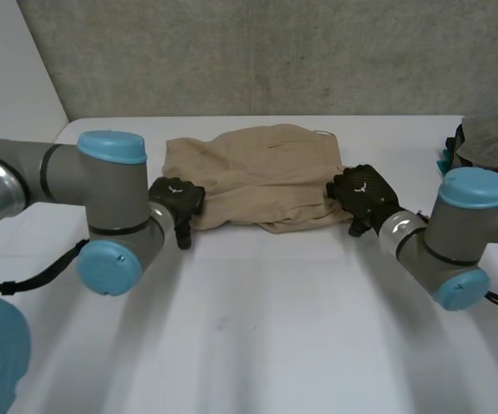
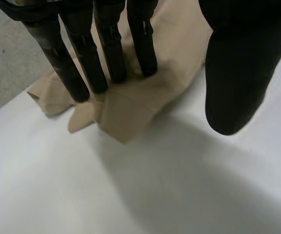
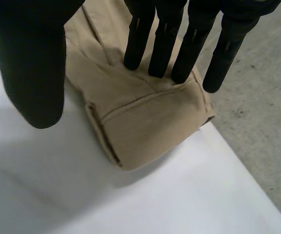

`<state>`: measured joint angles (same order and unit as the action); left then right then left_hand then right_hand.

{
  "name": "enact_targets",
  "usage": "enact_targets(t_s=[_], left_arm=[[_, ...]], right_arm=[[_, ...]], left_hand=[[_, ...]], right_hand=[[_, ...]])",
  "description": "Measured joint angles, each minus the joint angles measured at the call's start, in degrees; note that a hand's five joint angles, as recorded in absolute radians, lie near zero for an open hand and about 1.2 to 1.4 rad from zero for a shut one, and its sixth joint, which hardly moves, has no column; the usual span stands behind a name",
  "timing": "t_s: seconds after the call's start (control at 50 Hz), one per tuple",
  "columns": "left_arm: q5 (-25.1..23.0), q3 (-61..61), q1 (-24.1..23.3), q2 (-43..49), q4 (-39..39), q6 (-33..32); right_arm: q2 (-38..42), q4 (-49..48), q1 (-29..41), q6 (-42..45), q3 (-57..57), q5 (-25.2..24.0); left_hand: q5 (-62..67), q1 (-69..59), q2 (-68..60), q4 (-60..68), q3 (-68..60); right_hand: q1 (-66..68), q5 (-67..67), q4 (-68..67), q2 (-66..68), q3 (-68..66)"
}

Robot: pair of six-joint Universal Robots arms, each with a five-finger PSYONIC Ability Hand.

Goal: Fold the laundry.

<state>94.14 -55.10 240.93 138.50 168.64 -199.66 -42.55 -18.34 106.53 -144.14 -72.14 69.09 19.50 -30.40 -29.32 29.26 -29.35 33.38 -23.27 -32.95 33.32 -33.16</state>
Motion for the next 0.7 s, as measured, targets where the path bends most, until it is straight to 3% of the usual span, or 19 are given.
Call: enact_targets(t_s=[0.16,0.28,0.32,0.36,0.42,0.56,0.6,0.68,0.7], left_arm=[[2.48,8.04,-0.58,5.49,-0.20,-4.61],[4.11,12.71,-0.77,8.81,0.57,-8.81],[4.22,13.12,-0.80,9.13,0.69,-9.34],[4.48,13.91,-0.91,9.58,0.91,-10.74],[4.76,14.06,-1.01,9.42,0.83,-11.87],[5.60,8.58,-1.40,1.61,-4.24,-14.71],[4.71,3.50,-1.57,-4.14,-8.45,-15.31],[3.67,-0.67,-1.64,-8.40,-11.93,-15.88],[1.42,-8.58,-1.82,-15.60,-18.83,-17.69]], right_arm=[[3.77,-5.50,1.60,0.45,3.91,2.87],[5.85,-8.36,2.56,0.47,6.38,3.82],[5.95,-8.42,2.63,0.46,6.58,3.93],[5.96,-8.25,2.77,0.41,6.98,4.33],[5.41,-7.47,2.73,0.37,6.95,4.56],[-0.21,0.29,1.80,0.58,4.15,4.47],[-6.79,8.82,0.30,1.53,1.07,3.30],[-9.87,12.95,-0.46,2.40,-0.27,2.51],[-14.28,19.79,-1.62,4.45,-2.28,1.21]], left_hand=[[13.57,-12.64,-14.19,13.92,-14.18],[32.55,-31.90,-32.89,33.06,-32.75],[34.82,-34.11,-35.23,35.41,-35.04],[37.41,-35.29,-38.45,38.61,-38.13],[37.47,-35.29,-39.03,39.21,-38.67],[37.47,-35.29,-39.06,39.21,-38.67],[37.47,-35.29,-39.06,39.22,-38.67],[37.47,-35.29,-39.06,39.22,-38.67],[37.47,-35.29,-39.06,39.22,-38.68]], right_hand=[[5.85,-6.40,-6.80,6.18,-6.69],[16.14,-16.79,-17.72,17.50,-17.48],[17.18,-17.72,-19.09,18.60,-18.91],[28.96,-30.77,-31.94,31.71,-31.32],[29.53,-32.47,-34.74,33.40,-33.29],[29.53,-32.47,-35.08,33.40,-33.92],[29.53,-32.47,-35.08,33.40,-34.18],[29.53,-32.47,-35.08,33.40,-34.20],[29.53,-32.47,-35.08,33.40,-34.20]])
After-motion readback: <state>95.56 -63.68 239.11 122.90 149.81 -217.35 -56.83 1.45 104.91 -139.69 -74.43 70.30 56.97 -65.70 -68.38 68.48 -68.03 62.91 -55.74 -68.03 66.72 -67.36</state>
